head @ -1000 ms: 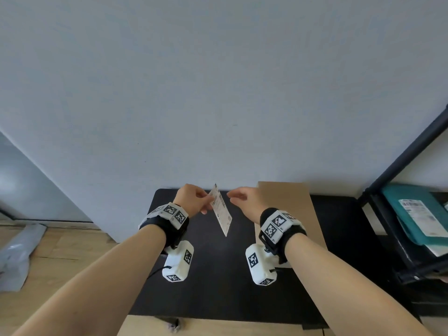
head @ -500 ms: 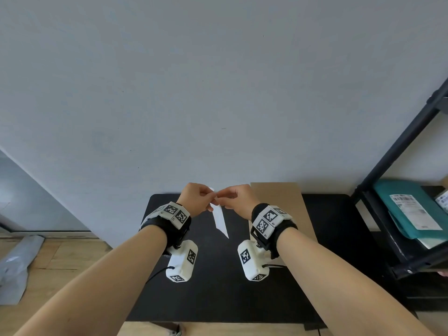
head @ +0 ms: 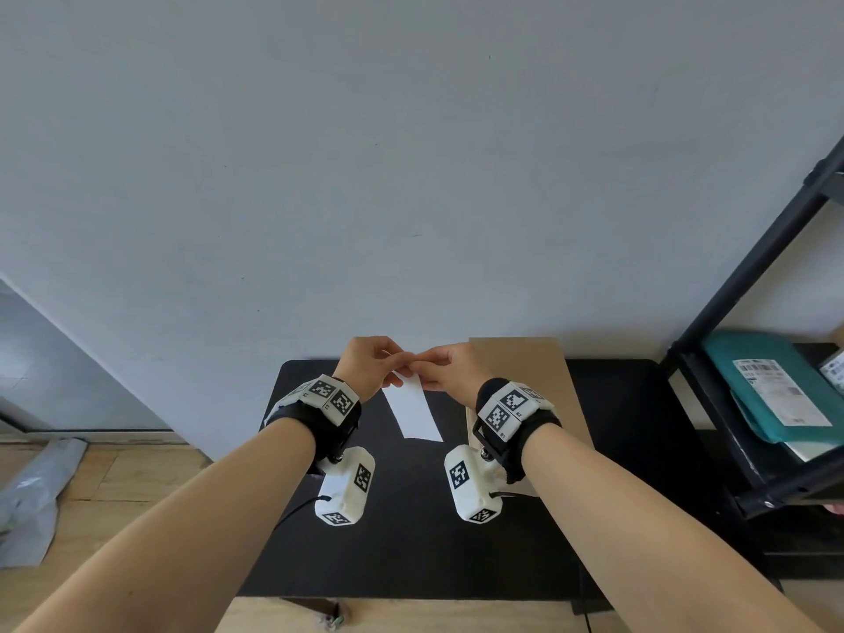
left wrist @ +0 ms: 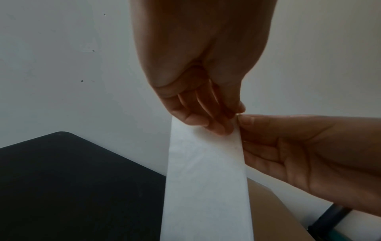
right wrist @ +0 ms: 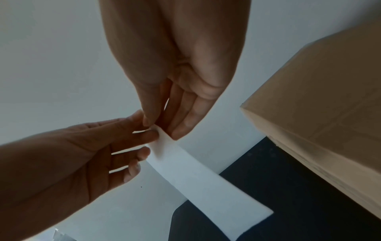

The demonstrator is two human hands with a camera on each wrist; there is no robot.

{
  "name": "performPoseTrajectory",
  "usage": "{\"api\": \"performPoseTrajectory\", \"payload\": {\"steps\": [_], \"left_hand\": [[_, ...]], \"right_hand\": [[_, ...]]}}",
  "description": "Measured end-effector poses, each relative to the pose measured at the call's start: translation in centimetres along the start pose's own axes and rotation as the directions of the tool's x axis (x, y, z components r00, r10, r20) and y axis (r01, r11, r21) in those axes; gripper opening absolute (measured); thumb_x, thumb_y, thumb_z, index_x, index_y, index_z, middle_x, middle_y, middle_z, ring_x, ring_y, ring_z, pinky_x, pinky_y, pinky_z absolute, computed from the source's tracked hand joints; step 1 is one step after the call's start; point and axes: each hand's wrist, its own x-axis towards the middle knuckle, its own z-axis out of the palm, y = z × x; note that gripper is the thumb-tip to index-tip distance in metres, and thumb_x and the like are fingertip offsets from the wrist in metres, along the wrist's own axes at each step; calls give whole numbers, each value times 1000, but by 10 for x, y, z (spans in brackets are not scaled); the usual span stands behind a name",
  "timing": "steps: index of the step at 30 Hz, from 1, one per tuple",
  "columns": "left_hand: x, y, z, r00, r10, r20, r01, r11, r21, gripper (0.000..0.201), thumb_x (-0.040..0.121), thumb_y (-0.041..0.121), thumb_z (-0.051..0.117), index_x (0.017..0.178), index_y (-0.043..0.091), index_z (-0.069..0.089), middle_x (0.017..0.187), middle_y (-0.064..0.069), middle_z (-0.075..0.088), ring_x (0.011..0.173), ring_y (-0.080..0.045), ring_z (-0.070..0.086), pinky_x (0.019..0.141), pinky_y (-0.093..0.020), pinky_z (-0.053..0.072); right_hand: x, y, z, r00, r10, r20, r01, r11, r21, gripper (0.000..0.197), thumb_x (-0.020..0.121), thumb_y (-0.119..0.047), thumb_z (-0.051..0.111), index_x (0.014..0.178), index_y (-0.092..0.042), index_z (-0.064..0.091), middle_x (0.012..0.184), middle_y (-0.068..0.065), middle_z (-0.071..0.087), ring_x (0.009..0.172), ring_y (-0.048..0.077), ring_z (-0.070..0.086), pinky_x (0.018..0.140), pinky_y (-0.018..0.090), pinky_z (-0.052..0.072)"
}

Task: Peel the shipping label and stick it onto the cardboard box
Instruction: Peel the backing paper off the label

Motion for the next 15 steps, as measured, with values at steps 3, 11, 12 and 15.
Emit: {"api": "performPoseTrajectory", "payload": {"steps": [3,11,12,15], "left_hand": [[-1,1,0,1000,-5,17,6,1000,-27,19,90,17,63,72,13,62,69,-3,69,45,1,61,58,-19,48],[-4,7,2,997,-41,72,45,997,-55,20,93,21,59,74,16,57,73,-2,69,63,-14,65,66,-24,51],[-5,7,3,996,-48,73,52,997,-52,19,93,21,59,75,16,57,73,-2,69,64,-15,64,67,-24,51],[-6,7,4,998,-58,26,59,998,-20,19,93,15,58,74,15,57,72,-2,68,63,-14,63,69,-26,53]], "right_hand": [[0,1,-2,1000,10,19,-11,999,46,23,89,-7,61,108,5,66,107,21,68,95,21,65,75,15,57],[-1,1,-4,996,85,-3,-82,973,217,28,90,-12,62,112,5,63,100,13,68,84,16,68,66,13,57],[-1,1,-4,996,93,-6,-90,972,215,28,91,-11,60,114,6,61,99,13,67,85,18,68,67,14,58],[1,1,-3,990,127,-65,-111,971,210,25,93,-8,55,114,6,59,103,17,64,93,27,64,81,28,56]]}}
